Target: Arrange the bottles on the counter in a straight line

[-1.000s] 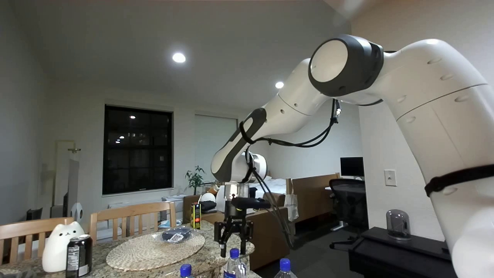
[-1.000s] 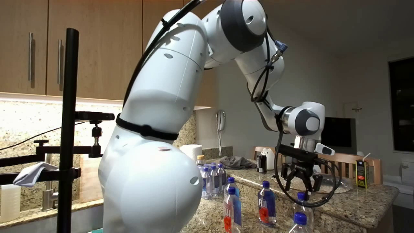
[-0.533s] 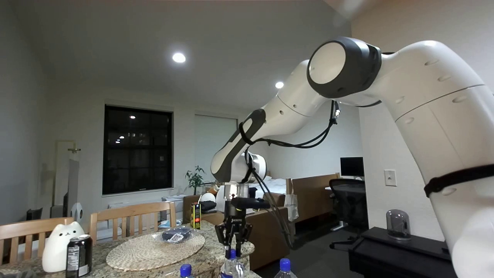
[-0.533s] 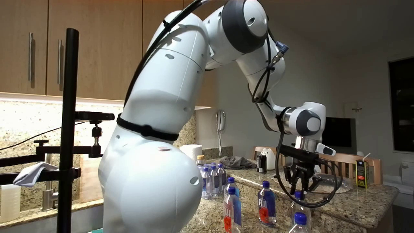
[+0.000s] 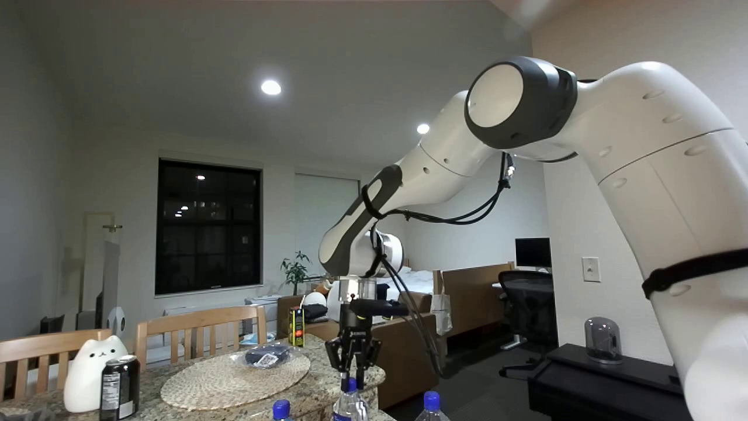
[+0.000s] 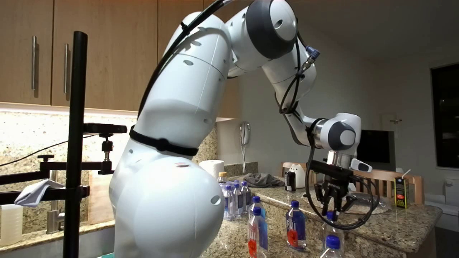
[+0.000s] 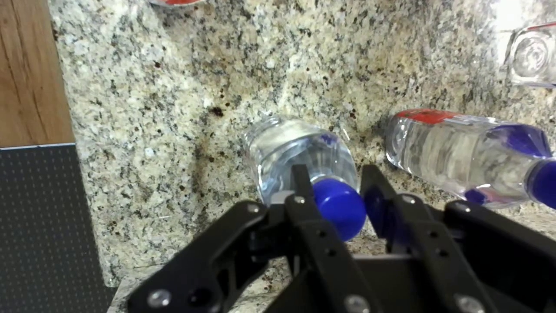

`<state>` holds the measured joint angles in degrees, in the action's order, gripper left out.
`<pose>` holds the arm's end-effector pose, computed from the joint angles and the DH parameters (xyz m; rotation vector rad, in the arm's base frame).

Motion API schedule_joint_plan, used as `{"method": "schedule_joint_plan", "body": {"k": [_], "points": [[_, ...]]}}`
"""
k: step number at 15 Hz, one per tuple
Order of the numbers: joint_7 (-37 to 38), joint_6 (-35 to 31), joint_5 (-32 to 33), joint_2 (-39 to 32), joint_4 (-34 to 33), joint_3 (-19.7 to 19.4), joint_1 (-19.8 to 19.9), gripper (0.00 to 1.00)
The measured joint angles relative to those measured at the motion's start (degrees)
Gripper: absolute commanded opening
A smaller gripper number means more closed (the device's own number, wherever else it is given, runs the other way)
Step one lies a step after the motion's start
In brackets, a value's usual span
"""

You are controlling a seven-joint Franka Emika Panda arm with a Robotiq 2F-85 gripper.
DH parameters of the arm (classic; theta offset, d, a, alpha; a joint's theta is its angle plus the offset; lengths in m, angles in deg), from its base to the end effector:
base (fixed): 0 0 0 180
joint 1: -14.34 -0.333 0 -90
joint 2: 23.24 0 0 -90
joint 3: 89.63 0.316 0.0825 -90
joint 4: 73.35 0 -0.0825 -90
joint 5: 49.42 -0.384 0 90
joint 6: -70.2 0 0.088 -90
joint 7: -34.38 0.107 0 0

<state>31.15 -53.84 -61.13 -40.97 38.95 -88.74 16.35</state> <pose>0.5988 -0.0040 0.3101 -2.9636 0.1293 0.1456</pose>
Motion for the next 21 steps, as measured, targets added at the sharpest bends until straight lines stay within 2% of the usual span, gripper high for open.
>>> {"method": "schedule_joint_plan", "body": {"k": [7, 15, 17, 21], "points": [[0.00, 0.18, 0.05, 2.32, 2.30, 0.54, -0.59, 0.15], [0.88, 0.50, -0.01, 11.90, 14.34, 1.39, -2.30, 0.15], [2.77, 0.52, 0.31, 14.89, 17.46, 1.39, -2.78, 0.15], [11.20, 0.50, 5.82, 20.90, 23.47, 1.40, -3.14, 0.15]]}}
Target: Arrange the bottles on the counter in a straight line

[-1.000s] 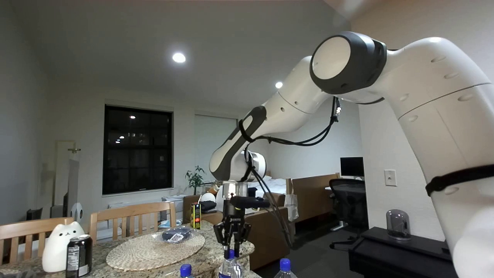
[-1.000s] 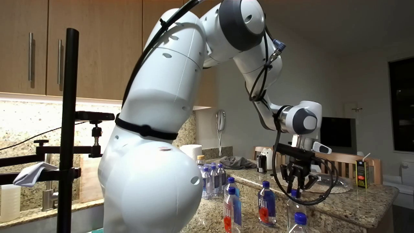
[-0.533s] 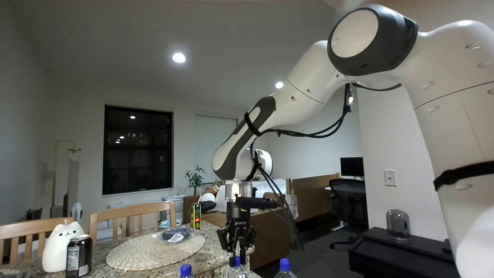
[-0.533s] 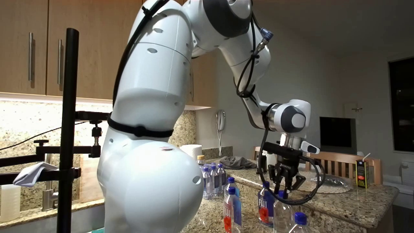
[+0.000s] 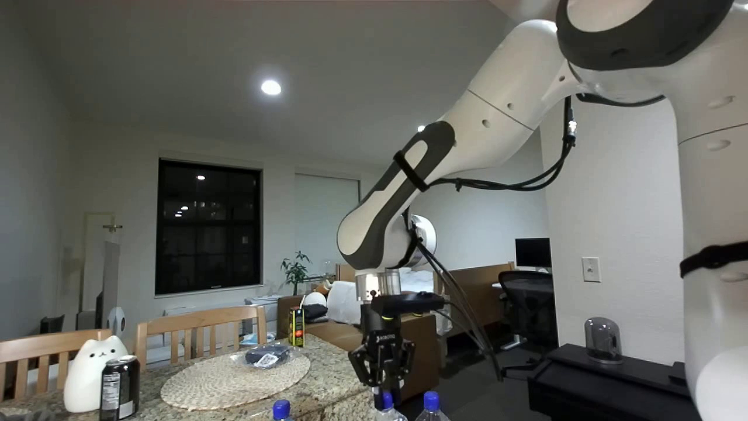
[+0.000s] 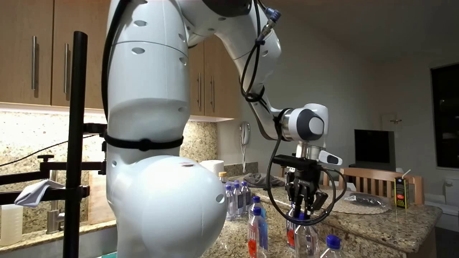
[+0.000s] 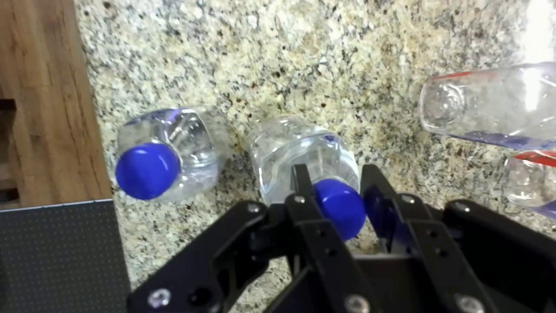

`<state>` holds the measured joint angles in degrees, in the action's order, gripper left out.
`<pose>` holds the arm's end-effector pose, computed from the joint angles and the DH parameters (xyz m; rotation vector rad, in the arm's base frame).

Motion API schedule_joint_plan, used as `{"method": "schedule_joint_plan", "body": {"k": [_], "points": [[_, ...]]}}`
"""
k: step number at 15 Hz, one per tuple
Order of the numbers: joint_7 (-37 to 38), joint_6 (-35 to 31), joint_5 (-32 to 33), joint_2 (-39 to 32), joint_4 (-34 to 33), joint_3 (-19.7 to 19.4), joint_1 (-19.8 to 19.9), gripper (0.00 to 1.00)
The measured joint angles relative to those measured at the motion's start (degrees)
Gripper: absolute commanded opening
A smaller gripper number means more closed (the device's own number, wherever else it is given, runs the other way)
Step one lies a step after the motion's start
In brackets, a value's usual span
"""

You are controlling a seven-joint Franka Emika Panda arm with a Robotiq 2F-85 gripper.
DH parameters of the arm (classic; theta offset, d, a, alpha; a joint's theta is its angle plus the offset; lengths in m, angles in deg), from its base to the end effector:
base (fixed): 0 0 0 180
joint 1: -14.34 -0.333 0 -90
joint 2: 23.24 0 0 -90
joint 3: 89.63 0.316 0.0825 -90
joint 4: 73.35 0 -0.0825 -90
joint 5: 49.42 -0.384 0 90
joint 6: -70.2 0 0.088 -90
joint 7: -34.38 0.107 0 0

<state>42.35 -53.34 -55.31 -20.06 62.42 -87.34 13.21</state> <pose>0.4725 0.0324 0.3346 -3.0606 0.2196 0.2535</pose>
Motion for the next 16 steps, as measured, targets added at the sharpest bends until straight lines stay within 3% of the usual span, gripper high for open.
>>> {"method": "schedule_joint_plan", "body": {"k": [7, 16], "points": [[6.44, -0.04, 1.97, 6.16, 7.70, 0.03, 0.03, 0.15], [7.07, -5.95, -0.63, 6.83, 9.37, -2.06, 0.34, 0.15]]}}
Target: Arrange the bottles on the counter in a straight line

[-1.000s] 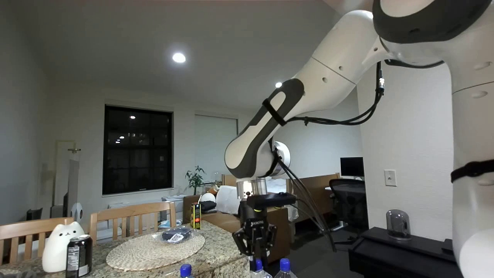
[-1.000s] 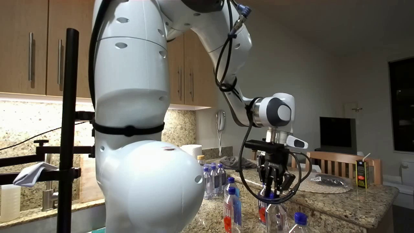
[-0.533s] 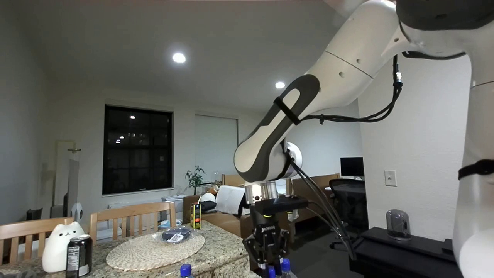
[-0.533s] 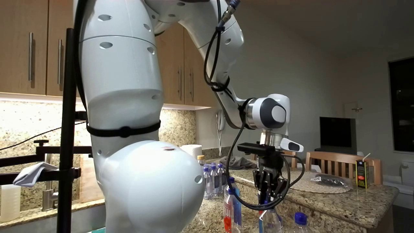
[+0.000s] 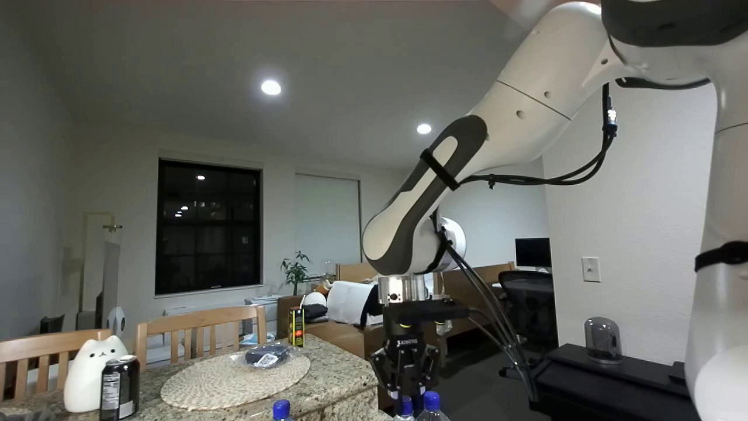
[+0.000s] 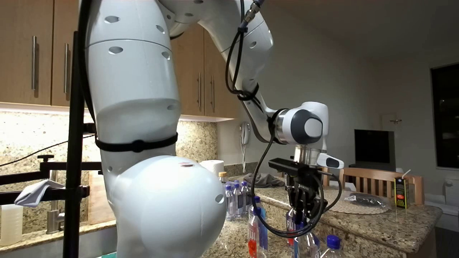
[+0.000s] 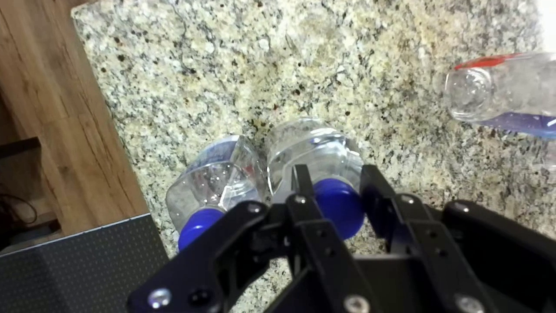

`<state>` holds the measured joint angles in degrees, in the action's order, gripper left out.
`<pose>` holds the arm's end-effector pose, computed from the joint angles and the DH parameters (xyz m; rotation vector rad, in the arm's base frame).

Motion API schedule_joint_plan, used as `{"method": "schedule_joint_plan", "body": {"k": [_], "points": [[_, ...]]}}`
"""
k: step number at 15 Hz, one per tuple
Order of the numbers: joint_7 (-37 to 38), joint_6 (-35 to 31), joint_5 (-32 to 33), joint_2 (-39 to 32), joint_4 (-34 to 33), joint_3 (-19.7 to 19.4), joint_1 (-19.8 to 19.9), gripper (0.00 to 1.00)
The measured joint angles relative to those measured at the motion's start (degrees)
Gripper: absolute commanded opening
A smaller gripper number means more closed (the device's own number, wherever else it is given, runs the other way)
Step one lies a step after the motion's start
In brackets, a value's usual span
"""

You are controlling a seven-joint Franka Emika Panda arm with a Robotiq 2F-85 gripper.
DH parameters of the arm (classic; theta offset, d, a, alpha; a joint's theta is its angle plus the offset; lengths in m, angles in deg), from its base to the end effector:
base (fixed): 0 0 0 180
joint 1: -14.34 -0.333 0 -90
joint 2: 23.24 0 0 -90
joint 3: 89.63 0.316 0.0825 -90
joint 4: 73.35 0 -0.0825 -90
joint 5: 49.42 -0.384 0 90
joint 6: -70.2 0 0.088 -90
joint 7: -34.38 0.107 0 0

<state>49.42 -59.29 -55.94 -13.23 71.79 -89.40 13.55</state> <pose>0.4328 0.0107 0.3296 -3.0286 0.4911 0.1674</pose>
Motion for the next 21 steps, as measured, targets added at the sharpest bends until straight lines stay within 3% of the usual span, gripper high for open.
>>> {"method": "schedule_joint_plan", "body": {"k": [8, 21], "points": [[0.00, 0.20, -2.59, -0.57, 0.00, -0.39, -0.01, 0.15], [0.00, 2.93, 0.32, -0.64, -0.25, -1.19, 1.60, 0.15]]}}
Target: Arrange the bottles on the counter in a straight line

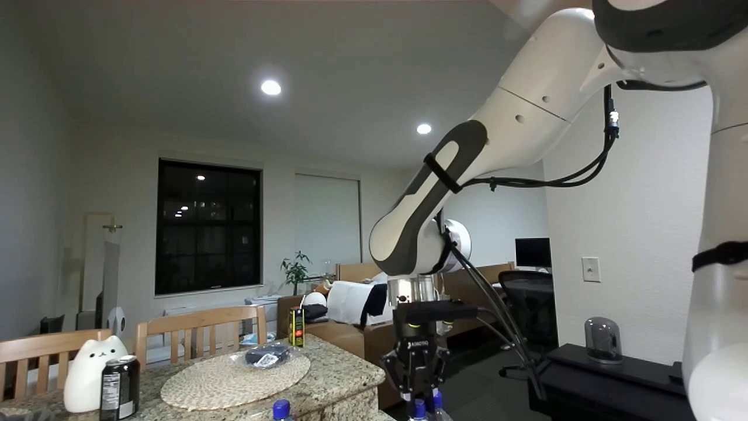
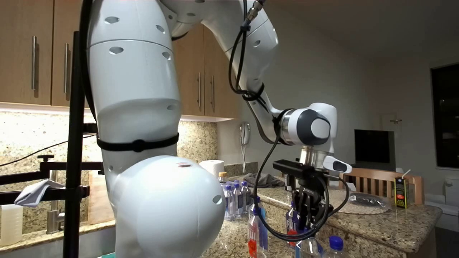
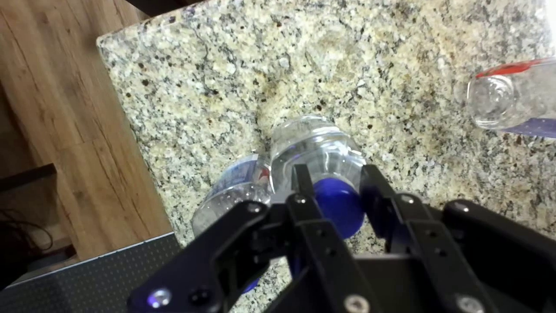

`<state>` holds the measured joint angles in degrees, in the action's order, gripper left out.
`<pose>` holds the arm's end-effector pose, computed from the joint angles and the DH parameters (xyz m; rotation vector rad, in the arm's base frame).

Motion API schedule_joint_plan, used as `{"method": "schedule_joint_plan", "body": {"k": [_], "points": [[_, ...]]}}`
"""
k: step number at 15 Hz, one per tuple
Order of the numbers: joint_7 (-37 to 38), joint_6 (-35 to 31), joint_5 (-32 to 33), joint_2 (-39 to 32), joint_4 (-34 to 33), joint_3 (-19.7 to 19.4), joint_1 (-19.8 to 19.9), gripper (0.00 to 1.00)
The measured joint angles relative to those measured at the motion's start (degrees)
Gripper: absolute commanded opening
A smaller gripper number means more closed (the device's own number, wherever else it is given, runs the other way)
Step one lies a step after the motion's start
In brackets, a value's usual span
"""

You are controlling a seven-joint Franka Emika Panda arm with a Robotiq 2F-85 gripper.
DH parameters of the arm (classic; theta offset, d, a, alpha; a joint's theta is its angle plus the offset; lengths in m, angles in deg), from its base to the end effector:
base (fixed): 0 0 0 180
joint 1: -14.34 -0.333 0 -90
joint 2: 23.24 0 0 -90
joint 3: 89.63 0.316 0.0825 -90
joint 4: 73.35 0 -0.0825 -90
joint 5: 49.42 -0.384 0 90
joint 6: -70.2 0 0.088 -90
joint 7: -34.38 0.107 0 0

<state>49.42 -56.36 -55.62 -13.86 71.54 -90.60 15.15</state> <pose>0.4282 -0.0096 0.3229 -3.0146 0.5555 0.2533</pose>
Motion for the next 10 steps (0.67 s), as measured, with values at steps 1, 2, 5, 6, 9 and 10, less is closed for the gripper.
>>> {"method": "schedule_joint_plan", "body": {"k": [1, 2, 5, 6, 9, 10], "points": [[0.00, 0.00, 0.00, 0.00, -0.05, -0.01, 0.00, 0.15], [0.00, 0.00, 0.00, 0.00, -0.07, 0.00, 0.00, 0.15], [0.00, 0.00, 0.00, 0.00, -0.07, 0.00, 0.00, 0.15], [0.00, 0.00, 0.00, -0.02, -0.08, 0.00, 0.00, 0.15], [0.00, 0.00, 0.00, -0.07, -0.11, 0.00, 0.00, 0.14], [0.00, -0.04, 0.01, -0.10, -0.14, 0.01, 0.00, 0.16]]}}
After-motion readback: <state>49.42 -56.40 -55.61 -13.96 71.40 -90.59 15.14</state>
